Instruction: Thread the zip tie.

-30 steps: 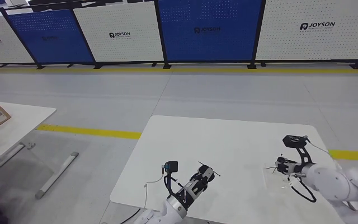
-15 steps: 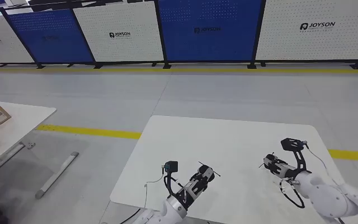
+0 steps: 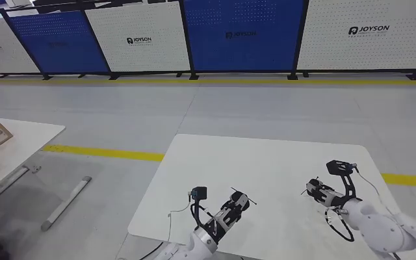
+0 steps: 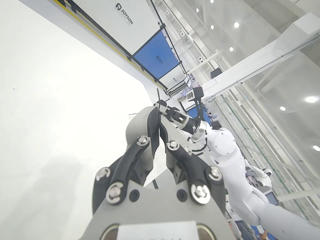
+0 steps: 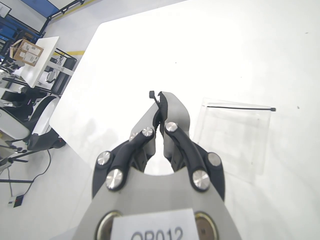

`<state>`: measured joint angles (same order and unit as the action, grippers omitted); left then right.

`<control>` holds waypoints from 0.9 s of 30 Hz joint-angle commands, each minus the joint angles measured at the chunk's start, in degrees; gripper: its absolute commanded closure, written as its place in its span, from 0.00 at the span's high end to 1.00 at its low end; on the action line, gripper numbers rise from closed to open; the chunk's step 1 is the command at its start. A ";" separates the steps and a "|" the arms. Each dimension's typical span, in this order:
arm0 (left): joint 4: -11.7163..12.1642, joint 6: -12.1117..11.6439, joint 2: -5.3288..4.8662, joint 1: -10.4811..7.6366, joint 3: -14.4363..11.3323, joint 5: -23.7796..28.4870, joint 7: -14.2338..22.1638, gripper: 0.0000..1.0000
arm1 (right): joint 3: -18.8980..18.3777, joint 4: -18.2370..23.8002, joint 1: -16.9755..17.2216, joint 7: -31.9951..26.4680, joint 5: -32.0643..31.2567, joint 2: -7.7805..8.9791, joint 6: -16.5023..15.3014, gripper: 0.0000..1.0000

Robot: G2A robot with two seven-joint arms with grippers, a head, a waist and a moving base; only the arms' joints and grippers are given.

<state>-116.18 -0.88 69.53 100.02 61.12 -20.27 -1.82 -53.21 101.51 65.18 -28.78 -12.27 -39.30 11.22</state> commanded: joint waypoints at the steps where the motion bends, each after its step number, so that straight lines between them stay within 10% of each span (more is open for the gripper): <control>1: 1.20 0.95 0.44 -1.19 -1.48 -2.40 -4.63 0.00 | 0.00 0.00 0.00 0.00 0.00 0.00 0.00 0.00; 15: 14.17 10.31 3.24 -14.86 -8.90 -0.34 -1.92 0.00 | 0.00 0.00 0.00 0.00 0.00 0.00 0.00 0.00; 27: 16.08 9.87 3.33 -15.65 -8.70 -1.62 -2.61 0.00 | 0.00 0.00 0.00 0.00 0.00 0.00 0.00 0.00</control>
<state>-100.47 9.42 72.87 84.37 52.54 -20.92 -3.96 -53.21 101.51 65.18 -28.78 -12.27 -39.30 11.22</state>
